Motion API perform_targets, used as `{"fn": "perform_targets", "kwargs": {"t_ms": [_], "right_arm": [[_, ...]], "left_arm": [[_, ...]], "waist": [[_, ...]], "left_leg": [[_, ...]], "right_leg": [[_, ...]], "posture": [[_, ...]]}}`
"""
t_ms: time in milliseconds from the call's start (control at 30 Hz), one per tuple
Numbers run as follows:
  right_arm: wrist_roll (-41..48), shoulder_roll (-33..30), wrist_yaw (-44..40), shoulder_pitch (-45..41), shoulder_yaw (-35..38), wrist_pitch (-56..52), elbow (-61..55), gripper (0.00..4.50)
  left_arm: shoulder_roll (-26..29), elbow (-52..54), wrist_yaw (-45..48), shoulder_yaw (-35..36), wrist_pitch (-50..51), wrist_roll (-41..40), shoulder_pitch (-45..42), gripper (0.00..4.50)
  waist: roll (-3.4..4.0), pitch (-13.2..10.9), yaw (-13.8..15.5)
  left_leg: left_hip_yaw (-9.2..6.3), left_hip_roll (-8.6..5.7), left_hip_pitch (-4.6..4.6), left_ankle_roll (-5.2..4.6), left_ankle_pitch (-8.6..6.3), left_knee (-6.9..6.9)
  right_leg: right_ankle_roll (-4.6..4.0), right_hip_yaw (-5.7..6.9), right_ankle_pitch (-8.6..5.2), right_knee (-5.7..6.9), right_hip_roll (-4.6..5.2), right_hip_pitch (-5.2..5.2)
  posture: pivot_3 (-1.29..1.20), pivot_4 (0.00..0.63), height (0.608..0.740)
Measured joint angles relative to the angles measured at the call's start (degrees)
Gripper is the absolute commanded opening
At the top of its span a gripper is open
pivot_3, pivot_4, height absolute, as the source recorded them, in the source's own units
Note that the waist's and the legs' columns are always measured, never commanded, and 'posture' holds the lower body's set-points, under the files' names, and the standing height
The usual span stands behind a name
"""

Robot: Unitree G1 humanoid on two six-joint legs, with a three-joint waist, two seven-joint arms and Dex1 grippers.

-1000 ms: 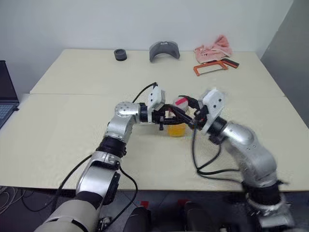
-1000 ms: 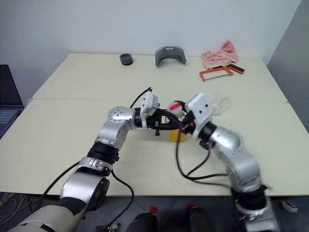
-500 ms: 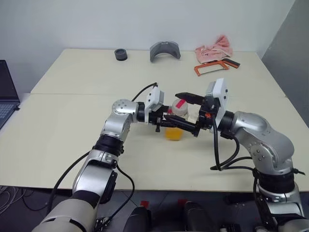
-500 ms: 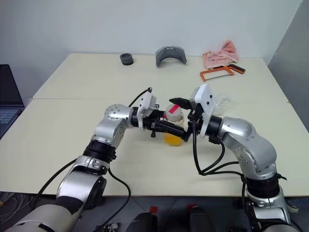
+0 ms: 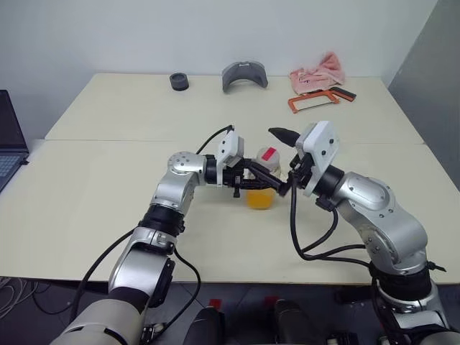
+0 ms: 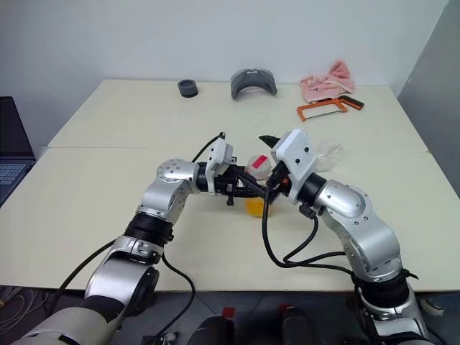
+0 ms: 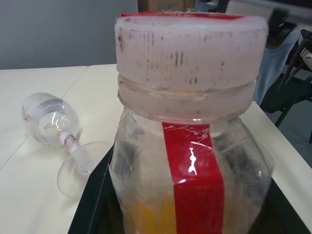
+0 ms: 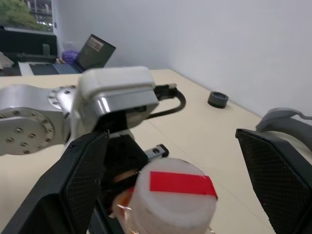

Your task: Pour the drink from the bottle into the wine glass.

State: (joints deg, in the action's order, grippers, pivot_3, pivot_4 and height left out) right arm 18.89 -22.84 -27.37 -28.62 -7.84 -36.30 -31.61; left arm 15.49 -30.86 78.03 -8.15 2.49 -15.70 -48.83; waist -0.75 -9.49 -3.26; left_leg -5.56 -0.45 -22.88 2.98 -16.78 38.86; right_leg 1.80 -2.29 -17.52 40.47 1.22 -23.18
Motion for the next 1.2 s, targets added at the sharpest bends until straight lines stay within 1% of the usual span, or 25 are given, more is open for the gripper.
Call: {"fn": "perform_targets", "kwargs": {"t_ms": [233, 533, 800, 967, 1100, 1200], "right_arm": [[-1.03, -1.8, 0.01, 0.82, 1.92, 0.55, 0.49, 4.42], [0.51, -3.76, -0.21, 3.45, 3.55, -0.46, -1.66, 4.42], [6.44, -5.76, -1.84, 5.3, 7.75, -3.98, -3.41, 4.42], [10.64, -6.28, -2.81, 5.58, 8.96, -5.98, -5.18, 4.42], [12.85, -6.09, -2.49, 5.05, 8.95, -6.97, -6.12, 4.42], [9.85, -4.37, 0.05, 1.65, 6.02, -6.49, -5.02, 4.42]], "left_arm": [[-0.07, 1.07, -1.14, 0.11, 0.78, -0.05, 0.1, 1.71], [-0.25, 1.07, -2.25, 0.1, 0.92, -0.05, 0.49, 1.71], [-0.09, 1.07, -2.26, 0.94, 0.86, -0.26, 0.5, 1.71], [-0.08, 1.05, -2.21, 1.38, 0.87, -0.3, 0.49, 1.71], [-0.05, 1.02, -2.11, 1.42, 0.87, -0.3, 0.49, 1.71], [-0.1, 0.91, -2.01, 1.54, 0.87, -0.31, 0.47, 1.71]], "waist": [[0.0, 0.0, 0.01], [0.0, 0.0, 0.03], [0.0, 0.0, 0.04], [0.0, 0.0, 0.05], [0.0, 0.0, 0.04], [0.0, 0.0, -0.1]], "left_leg": [[0.01, 0.0, 0.0, -0.01, -0.01, 0.0], [0.02, 0.0, 0.0, -0.02, -0.01, 0.0], [0.02, 0.0, 0.0, -0.05, -0.03, 0.0], [0.02, 0.0, -0.01, -0.07, -0.04, 0.0], [0.02, 0.0, 0.0, -0.07, -0.03, 0.0], [0.06, -0.01, 0.03, -0.06, -0.03, 0.0]], "right_leg": [[0.0, -0.02, 0.0, 0.01, 0.0, 0.0], [0.0, -0.01, 0.0, 0.0, 0.0, 0.01], [0.0, -0.02, 0.0, 0.0, -0.01, 0.01], [0.0, -0.02, 0.0, 0.0, -0.01, 0.01], [0.0, -0.02, 0.0, 0.0, -0.01, 0.01], [0.0, -0.05, 0.0, 0.01, -0.05, 0.01]], "posture": [[0.0, 0.15, 0.74], [0.0, 0.15, 0.74], [0.0, 0.15, 0.74], [0.0, 0.15, 0.74], [0.0, 0.15, 0.74], [0.0, 0.15, 0.74]]}}
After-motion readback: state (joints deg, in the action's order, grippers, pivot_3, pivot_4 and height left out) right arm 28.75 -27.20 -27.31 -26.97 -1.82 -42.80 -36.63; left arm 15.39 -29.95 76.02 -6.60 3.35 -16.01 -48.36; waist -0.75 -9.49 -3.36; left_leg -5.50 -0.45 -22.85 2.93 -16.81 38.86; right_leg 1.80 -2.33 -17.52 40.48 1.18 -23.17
